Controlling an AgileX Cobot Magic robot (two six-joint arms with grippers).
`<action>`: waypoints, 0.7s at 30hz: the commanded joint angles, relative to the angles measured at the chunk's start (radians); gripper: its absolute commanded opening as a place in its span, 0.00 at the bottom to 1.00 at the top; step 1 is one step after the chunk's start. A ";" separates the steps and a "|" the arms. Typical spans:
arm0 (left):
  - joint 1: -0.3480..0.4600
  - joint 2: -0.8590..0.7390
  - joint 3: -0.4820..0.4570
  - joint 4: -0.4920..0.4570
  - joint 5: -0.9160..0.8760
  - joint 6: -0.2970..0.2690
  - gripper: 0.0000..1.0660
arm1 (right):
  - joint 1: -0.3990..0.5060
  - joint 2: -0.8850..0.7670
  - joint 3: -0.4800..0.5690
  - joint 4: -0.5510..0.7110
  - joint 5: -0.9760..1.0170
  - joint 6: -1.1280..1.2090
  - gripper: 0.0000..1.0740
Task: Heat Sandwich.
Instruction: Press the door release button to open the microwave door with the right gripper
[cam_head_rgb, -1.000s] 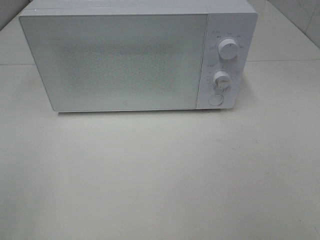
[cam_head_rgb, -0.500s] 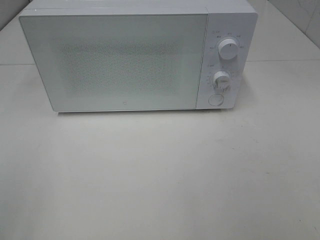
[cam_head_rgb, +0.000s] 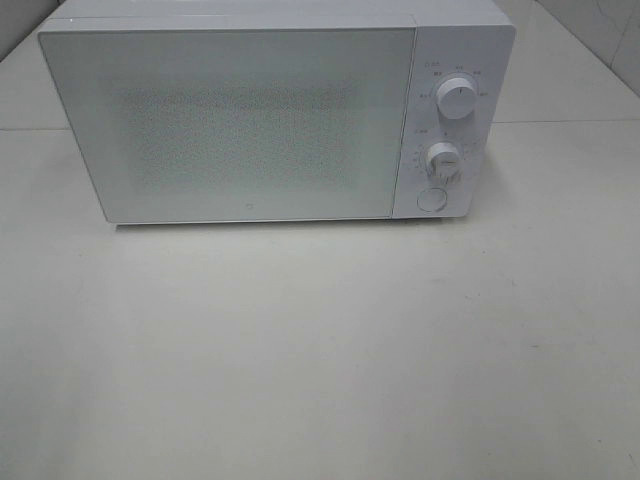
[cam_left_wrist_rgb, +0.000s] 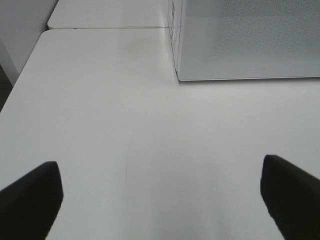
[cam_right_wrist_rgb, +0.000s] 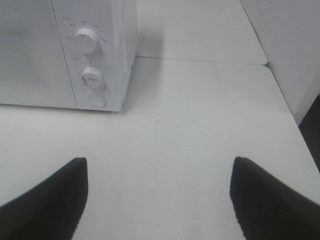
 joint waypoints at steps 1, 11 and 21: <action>-0.005 -0.024 0.002 -0.005 -0.013 -0.001 0.95 | -0.007 0.059 -0.008 0.000 -0.108 0.005 0.71; -0.005 -0.024 0.002 -0.005 -0.013 -0.001 0.95 | -0.007 0.254 -0.008 0.000 -0.348 0.005 0.71; -0.005 -0.024 0.002 -0.005 -0.013 -0.001 0.95 | -0.007 0.465 -0.008 0.000 -0.528 0.005 0.71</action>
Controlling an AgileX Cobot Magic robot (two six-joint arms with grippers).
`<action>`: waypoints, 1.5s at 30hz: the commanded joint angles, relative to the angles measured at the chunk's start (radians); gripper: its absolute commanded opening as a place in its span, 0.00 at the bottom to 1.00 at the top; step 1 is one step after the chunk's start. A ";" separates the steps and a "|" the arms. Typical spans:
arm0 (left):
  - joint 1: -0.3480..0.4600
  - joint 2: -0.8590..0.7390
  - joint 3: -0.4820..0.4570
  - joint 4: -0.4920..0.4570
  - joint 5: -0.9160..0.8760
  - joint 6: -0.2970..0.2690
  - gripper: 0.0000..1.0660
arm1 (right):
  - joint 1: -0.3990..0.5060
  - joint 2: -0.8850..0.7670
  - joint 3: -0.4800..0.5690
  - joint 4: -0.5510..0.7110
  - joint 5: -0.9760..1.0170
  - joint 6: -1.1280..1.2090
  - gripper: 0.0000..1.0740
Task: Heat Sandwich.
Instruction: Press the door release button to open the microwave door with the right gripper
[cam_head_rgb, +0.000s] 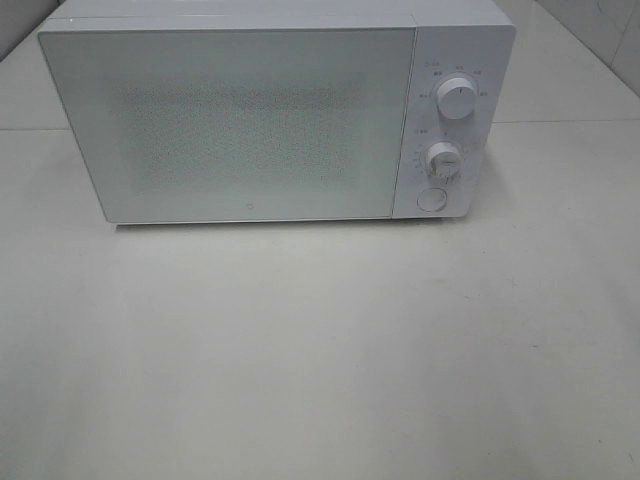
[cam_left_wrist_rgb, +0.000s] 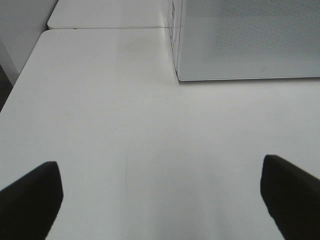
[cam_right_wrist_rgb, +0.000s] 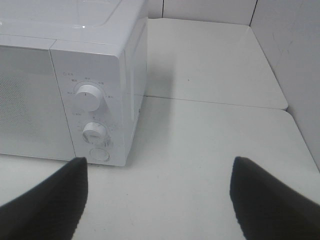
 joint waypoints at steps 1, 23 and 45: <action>-0.005 -0.024 0.002 -0.005 -0.013 -0.001 0.95 | -0.007 0.088 -0.008 0.000 -0.091 0.005 0.71; -0.005 -0.024 0.002 -0.005 -0.013 -0.001 0.95 | -0.007 0.500 0.035 -0.001 -0.634 0.009 0.71; -0.005 -0.024 0.002 -0.005 -0.013 -0.001 0.95 | 0.216 0.822 0.256 0.395 -1.192 -0.220 0.71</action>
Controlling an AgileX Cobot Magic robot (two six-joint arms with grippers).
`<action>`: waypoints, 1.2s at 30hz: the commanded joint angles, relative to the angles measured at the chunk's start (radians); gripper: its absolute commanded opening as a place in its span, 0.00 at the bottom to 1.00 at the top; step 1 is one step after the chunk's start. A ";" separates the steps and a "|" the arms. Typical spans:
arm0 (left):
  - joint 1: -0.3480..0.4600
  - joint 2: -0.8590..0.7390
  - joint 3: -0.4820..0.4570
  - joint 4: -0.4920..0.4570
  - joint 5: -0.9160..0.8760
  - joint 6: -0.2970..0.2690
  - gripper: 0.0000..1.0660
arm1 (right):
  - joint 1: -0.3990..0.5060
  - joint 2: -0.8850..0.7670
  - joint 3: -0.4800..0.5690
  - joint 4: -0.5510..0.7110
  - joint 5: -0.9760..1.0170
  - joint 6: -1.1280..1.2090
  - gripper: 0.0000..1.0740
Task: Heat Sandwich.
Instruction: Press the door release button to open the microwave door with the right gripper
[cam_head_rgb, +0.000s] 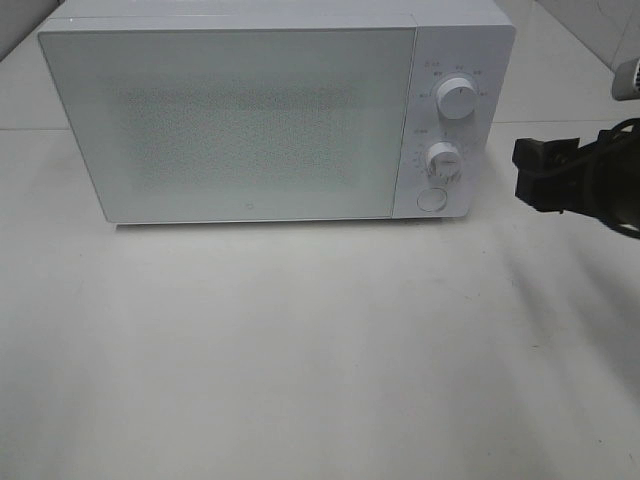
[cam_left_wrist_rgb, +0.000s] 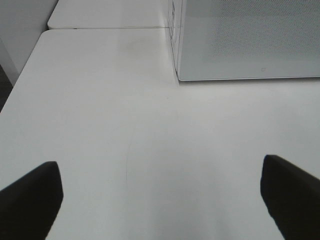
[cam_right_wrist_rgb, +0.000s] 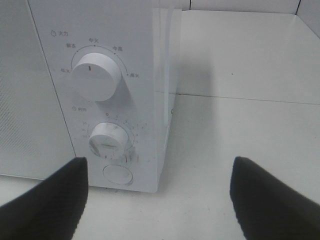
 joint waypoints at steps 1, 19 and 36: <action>-0.005 -0.024 0.002 -0.005 -0.013 -0.001 0.95 | 0.067 0.044 0.006 0.101 -0.079 -0.048 0.71; -0.005 -0.024 0.002 -0.005 -0.013 -0.001 0.95 | 0.348 0.264 0.005 0.387 -0.271 -0.074 0.71; -0.005 -0.024 0.002 -0.005 -0.013 -0.001 0.95 | 0.348 0.269 0.005 0.388 -0.264 0.297 0.71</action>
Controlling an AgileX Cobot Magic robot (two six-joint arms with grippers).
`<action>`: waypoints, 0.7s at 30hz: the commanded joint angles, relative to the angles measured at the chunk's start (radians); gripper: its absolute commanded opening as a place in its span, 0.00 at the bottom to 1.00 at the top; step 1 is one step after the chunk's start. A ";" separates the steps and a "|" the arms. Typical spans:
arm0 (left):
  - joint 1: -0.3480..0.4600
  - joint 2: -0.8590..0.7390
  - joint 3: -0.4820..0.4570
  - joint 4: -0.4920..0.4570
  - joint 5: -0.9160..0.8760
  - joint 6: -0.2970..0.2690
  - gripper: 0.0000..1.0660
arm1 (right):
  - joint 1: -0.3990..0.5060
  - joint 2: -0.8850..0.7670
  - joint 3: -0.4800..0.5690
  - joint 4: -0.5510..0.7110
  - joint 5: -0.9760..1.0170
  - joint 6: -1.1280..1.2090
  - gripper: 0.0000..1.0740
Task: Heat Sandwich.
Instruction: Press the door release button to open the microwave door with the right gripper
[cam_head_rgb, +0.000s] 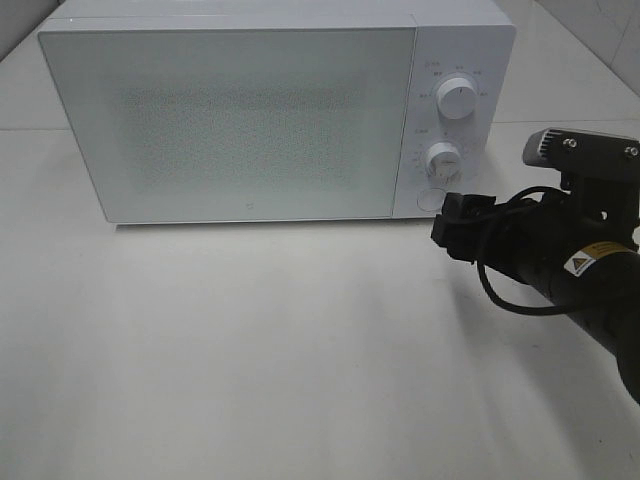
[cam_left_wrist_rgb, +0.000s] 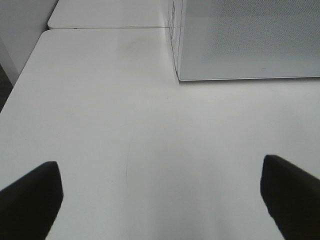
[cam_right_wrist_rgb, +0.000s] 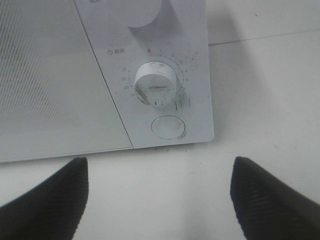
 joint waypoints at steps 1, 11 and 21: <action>-0.005 -0.024 0.002 -0.006 -0.013 -0.001 0.95 | 0.004 0.000 0.000 -0.002 -0.007 0.194 0.71; -0.005 -0.024 0.002 -0.006 -0.013 -0.001 0.95 | 0.004 0.000 0.000 -0.005 -0.006 0.808 0.71; -0.005 -0.024 0.002 -0.006 -0.013 -0.001 0.95 | 0.003 0.000 0.000 -0.005 -0.003 1.220 0.66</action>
